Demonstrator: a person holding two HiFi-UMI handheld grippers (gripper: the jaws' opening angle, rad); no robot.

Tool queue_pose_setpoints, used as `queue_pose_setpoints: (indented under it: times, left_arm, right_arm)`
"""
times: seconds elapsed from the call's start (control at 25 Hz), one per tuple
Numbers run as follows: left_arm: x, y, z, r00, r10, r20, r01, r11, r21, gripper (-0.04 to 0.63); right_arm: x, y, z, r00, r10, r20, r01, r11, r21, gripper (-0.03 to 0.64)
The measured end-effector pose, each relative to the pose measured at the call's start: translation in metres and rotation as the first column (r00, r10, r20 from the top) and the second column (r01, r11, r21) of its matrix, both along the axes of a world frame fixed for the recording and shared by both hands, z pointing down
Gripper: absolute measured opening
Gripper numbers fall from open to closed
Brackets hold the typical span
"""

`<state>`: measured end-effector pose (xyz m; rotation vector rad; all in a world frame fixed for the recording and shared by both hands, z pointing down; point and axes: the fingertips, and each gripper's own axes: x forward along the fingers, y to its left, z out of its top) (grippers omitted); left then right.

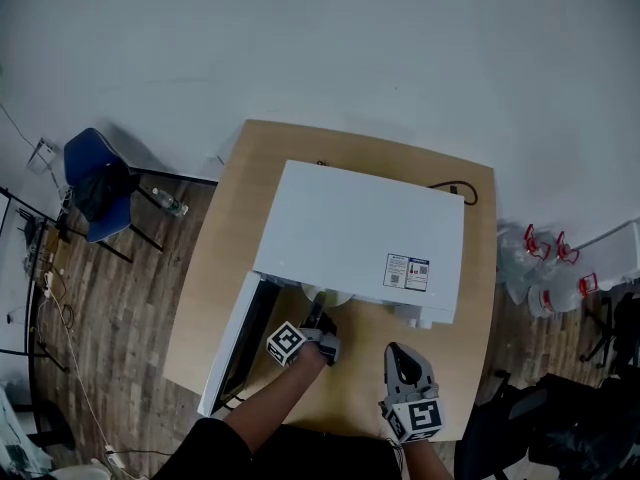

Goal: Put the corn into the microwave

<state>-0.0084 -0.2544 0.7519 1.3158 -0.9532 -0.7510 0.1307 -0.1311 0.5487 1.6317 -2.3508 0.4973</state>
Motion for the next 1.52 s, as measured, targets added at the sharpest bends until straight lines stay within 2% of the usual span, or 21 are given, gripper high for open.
queue_pose_setpoints:
  times: [0.12, 0.28, 0.32, 0.44, 1.04, 1.24, 1.4, 1.52]
  left_arm:
    - [0.001, 0.013, -0.002, 0.999, 0.019, -0.05, -0.019, 1.0, -0.003, 0.121]
    - [0.003, 0.029, 0.004, 0.997, 0.034, -0.076, -0.037, 0.999, -0.038, 0.121]
    - [0.004, 0.03, 0.004, 0.997, 0.042, -0.072, -0.045, 0.998, -0.044, 0.115]
    - [0.008, 0.027, 0.005, 0.996, 0.082, -0.02, -0.083, 0.994, -0.066, 0.028]
    - [0.021, -0.014, 0.011, 0.993, 0.114, -0.024, -0.116, 0.986, -0.116, 0.021]
    - [0.024, -0.022, 0.009, 0.991, 0.131, -0.037, -0.134, 0.986, -0.104, 0.021]
    - [0.024, -0.021, 0.008, 0.992, 0.127, -0.013, -0.127, 0.986, -0.107, 0.021]
    - [0.022, -0.015, -0.001, 0.988, 0.148, 0.051, -0.145, 0.987, -0.065, 0.025]
  right_arm:
    - [-0.005, 0.001, 0.0, 1.0, 0.0, 0.012, 0.0, 1.0, 0.021, 0.06]
    - [-0.017, 0.007, -0.001, 0.999, -0.021, 0.024, 0.021, 1.0, 0.017, 0.06]
    - [-0.02, 0.008, -0.003, 0.999, -0.023, 0.022, 0.023, 0.999, 0.022, 0.06]
    - [-0.025, 0.011, -0.006, 1.0, -0.025, 0.014, 0.025, 0.999, 0.02, 0.06]
    - [-0.007, 0.017, -0.004, 1.0, 0.012, 0.014, -0.013, 1.0, 0.008, 0.06]
    - [-0.003, 0.017, 0.0, 1.0, 0.008, 0.018, -0.008, 1.0, 0.0, 0.06]
    - [-0.003, 0.015, 0.002, 1.0, 0.0, 0.025, 0.0, 1.0, 0.004, 0.06]
    - [-0.004, 0.016, 0.006, 1.0, -0.005, 0.028, 0.005, 1.0, 0.0, 0.06]
